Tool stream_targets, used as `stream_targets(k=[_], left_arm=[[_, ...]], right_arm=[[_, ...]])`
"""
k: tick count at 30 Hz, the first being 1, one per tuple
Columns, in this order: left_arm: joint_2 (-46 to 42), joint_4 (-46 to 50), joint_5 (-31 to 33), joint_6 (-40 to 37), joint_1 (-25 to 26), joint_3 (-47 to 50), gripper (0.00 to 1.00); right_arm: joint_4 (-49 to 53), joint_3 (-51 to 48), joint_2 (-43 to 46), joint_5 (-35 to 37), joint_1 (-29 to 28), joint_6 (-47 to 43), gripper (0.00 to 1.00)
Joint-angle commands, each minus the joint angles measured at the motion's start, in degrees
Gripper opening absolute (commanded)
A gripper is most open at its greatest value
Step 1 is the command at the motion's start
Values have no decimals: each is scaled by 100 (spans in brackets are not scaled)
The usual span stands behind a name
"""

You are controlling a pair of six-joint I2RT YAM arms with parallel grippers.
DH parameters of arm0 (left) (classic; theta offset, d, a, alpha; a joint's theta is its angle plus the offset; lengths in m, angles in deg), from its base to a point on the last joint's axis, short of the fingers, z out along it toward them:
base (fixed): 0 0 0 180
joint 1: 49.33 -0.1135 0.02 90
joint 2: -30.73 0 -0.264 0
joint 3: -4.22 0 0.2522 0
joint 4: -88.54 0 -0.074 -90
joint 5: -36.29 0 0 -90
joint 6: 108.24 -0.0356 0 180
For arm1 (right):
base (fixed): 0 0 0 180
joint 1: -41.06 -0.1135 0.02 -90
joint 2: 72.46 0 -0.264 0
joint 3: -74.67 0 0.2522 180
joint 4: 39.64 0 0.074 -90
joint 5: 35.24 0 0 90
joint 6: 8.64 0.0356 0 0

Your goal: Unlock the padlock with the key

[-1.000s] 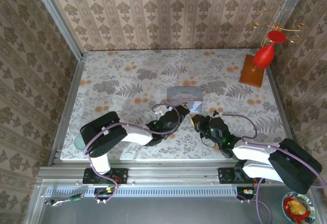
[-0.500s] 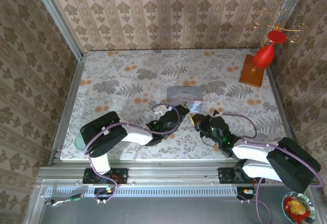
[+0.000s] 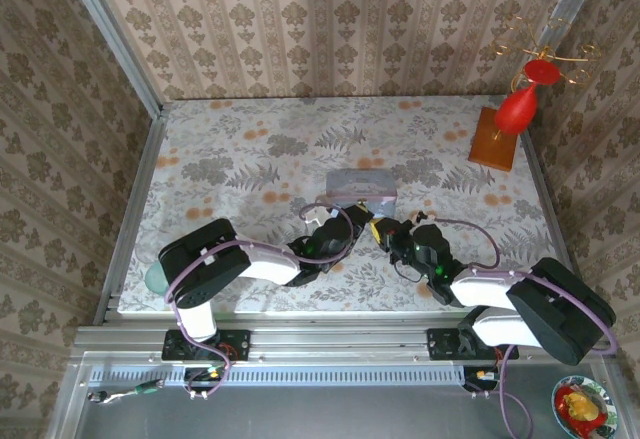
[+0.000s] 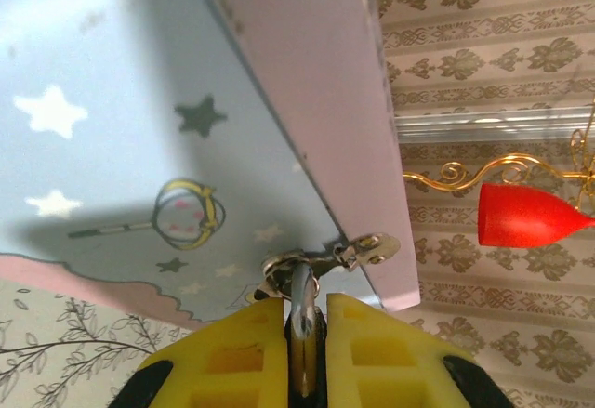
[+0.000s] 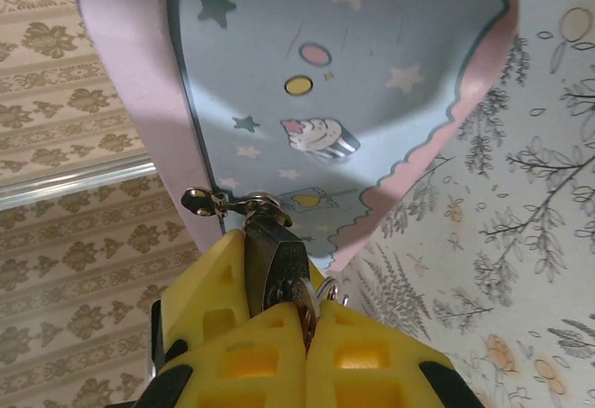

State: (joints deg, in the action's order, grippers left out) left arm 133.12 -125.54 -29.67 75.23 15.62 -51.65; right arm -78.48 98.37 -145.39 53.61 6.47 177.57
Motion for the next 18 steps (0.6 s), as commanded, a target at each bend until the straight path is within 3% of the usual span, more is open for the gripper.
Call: stream_targets(k=[1,7,11,15,18], left_arm=[[-52,-688,-1598,97,563,-298,0],[-81,-619,-1523,-2,529,-258,0],[-335,-10,-1348,-288,339,-92,0],[-570,770,-1103,-535,97,-15,0],[-482,771,-1070,-606,-93,53,0]], right_arm=[[-910,425,-31,-436,22,-13,0],[-672,413,26,-652,52,-261,0],[751,481,581,-873,132,-1061,42],[2503,621,1367,-975,200,-2193,51],[3335,699,1759,-1064,217,-2895,52]])
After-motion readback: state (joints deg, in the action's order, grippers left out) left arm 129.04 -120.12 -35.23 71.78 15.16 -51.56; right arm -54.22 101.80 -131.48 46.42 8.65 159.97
